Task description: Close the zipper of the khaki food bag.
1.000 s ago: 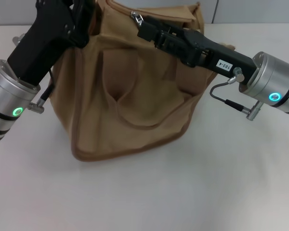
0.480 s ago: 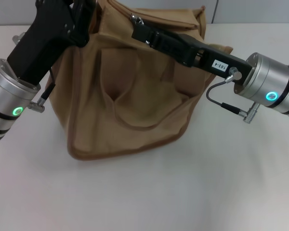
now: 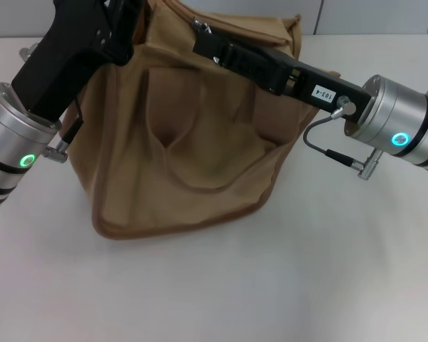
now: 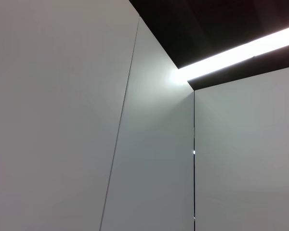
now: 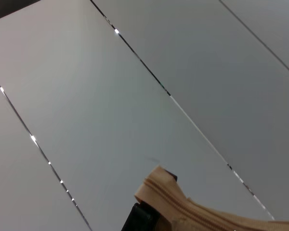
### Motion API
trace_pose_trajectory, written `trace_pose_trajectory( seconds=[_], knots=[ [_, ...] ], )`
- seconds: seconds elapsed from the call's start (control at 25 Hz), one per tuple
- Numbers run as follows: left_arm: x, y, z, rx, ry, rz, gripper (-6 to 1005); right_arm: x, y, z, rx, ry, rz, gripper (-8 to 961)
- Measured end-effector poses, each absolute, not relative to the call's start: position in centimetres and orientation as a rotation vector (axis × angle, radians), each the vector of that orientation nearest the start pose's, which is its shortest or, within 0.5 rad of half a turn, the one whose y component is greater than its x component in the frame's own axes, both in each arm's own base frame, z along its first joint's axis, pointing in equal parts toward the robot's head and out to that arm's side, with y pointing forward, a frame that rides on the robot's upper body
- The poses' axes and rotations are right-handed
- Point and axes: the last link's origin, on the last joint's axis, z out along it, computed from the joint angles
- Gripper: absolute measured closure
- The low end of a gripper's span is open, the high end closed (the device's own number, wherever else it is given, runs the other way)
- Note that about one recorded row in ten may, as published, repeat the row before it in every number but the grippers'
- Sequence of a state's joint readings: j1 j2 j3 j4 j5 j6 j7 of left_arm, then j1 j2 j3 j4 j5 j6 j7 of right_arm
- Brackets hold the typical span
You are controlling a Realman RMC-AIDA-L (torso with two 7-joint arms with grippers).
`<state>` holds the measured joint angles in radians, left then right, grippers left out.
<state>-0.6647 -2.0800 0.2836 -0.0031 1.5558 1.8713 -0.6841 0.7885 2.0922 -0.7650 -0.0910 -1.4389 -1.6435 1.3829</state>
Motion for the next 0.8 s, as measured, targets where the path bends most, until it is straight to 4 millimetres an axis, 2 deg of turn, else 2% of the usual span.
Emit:
trace_pose_trajectory(
  seconds=[0.24, 0.48, 0.68, 0.8],
  knots=[
    [-19.48, 32.15, 0.21, -1.962, -0.19, -1.672, 932, 16.16, 34.82, -4.88, -2.516, 0.98, 1.59, 497],
    [-19.49, 32.16, 0.28, -1.956, -0.189, -1.674, 931, 16.05, 34.86, -4.83, -2.525, 0.946, 1.584, 698],
    [-19.51, 32.16, 0.32, -1.955, -0.187, -1.673, 931, 16.01, 34.8, -4.81, -2.532, 0.91, 1.581, 907],
    [-19.51, 32.15, 0.34, -1.954, -0.186, -1.674, 930, 16.04, 34.78, -4.8, -2.534, 0.897, 1.577, 930]
  ],
)
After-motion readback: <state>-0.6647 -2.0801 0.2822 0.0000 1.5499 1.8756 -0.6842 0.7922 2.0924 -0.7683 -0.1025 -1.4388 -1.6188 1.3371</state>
